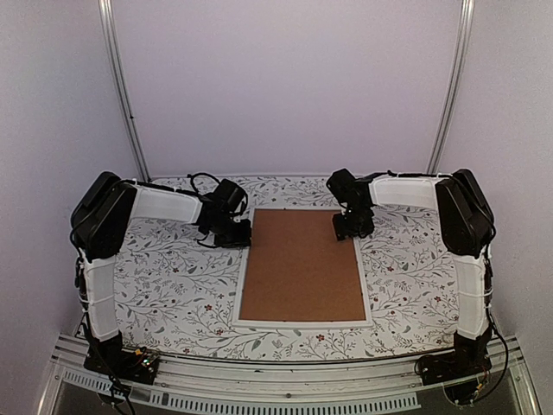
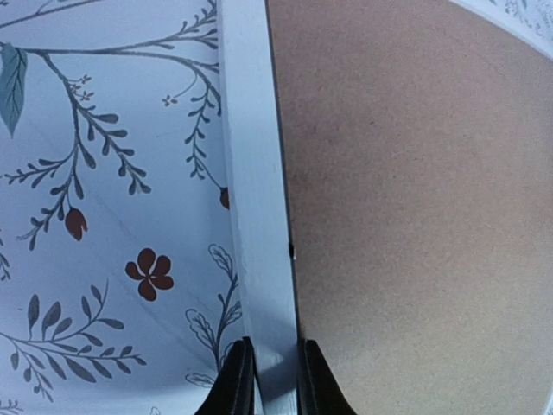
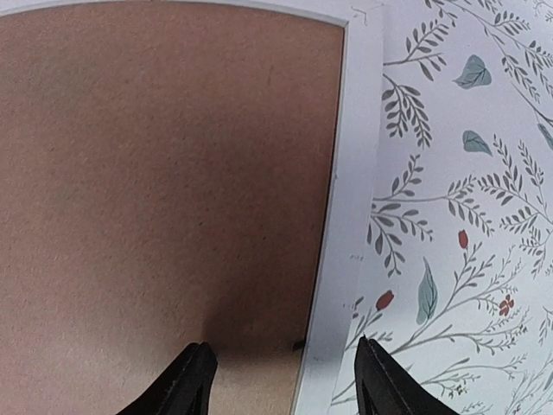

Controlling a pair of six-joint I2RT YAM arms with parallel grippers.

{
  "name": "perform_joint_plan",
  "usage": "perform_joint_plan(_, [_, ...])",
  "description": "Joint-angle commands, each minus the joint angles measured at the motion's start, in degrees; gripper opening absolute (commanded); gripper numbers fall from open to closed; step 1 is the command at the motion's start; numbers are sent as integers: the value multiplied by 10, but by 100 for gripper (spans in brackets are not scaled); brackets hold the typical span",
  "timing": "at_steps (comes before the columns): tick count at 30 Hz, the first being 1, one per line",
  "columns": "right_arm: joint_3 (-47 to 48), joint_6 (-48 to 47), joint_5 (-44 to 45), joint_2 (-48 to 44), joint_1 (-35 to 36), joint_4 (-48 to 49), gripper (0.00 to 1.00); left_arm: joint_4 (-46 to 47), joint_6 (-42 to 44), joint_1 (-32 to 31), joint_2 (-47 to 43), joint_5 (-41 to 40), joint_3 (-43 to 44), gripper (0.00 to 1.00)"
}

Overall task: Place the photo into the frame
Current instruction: Press the fastener onto the backboard.

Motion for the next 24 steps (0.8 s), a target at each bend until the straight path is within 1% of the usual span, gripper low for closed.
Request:
perform_joint_plan(1, [-15,-12,-24,-80,8,-28,61,6,7,-27,15,25,-12,0])
perform_joint_plan(5, [-44,-11,-29,-121,7,-50,62,6,8,-26,13,19,-13,0])
perform_joint_plan(11, [-123,4,-33,-170,5,-66,62,5,8,-25,12,18,-13,0])
perform_joint_plan(18, [-209,28,-58,-219,5,-59,62,2,8,-24,8,15,-14,0])
perform_joint_plan(24, [-245,39,-73,-227,5,-39,62,1,8,-24,7,13,-14,0])
